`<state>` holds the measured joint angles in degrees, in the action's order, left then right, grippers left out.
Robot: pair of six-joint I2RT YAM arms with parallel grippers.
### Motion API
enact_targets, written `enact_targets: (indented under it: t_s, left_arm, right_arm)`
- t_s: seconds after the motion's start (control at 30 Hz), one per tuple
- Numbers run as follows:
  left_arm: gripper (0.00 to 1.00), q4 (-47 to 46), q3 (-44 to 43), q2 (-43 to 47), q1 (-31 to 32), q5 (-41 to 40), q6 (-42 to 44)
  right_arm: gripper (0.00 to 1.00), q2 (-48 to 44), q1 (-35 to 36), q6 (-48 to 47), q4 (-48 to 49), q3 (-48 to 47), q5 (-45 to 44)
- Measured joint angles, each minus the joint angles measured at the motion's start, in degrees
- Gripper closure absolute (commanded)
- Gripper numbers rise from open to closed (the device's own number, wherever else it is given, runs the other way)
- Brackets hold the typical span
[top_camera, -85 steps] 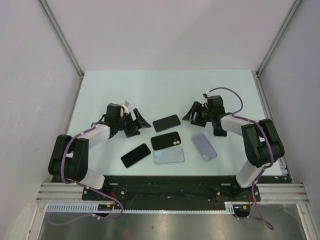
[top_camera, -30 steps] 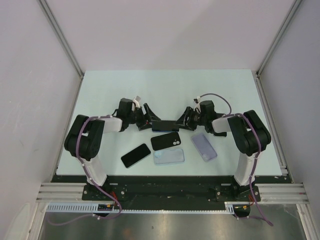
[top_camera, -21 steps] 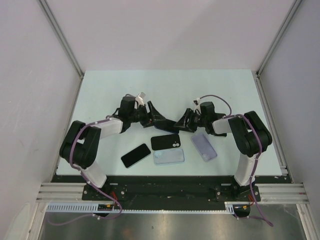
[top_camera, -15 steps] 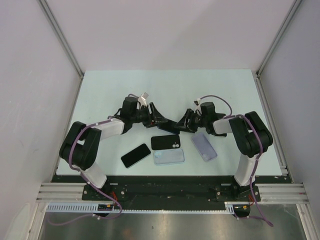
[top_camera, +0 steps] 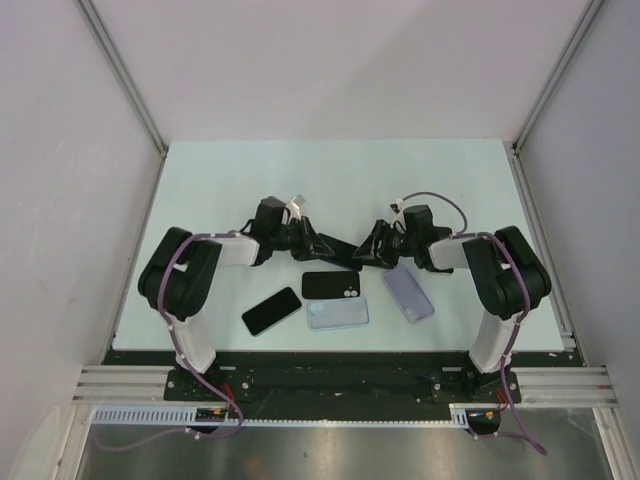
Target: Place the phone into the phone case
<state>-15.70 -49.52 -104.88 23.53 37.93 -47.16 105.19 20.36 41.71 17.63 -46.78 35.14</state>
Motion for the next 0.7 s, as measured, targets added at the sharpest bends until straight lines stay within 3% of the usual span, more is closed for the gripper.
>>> enact_targets:
  t_s: [0.1,0.47,0.7]
  left_arm:
    - [1.0,-0.7,-1.0,0.5,0.6,0.3,0.6]
    - [1.0,3.7,-1.4,3.3,0.5,-1.9,3.2]
    - [0.99,12.5,-7.8,7.3,-0.3,-3.3,5.7]
  right_arm:
    - [0.43,-0.8,0.0,-0.3,-0.8,0.4,-0.2]
    - [0.38,-8.4,0.0,-1.6,-5.0,0.9,-0.5]
    - [0.25,-19.9,-0.3,-3.1,-10.5,0.9,-2.1]
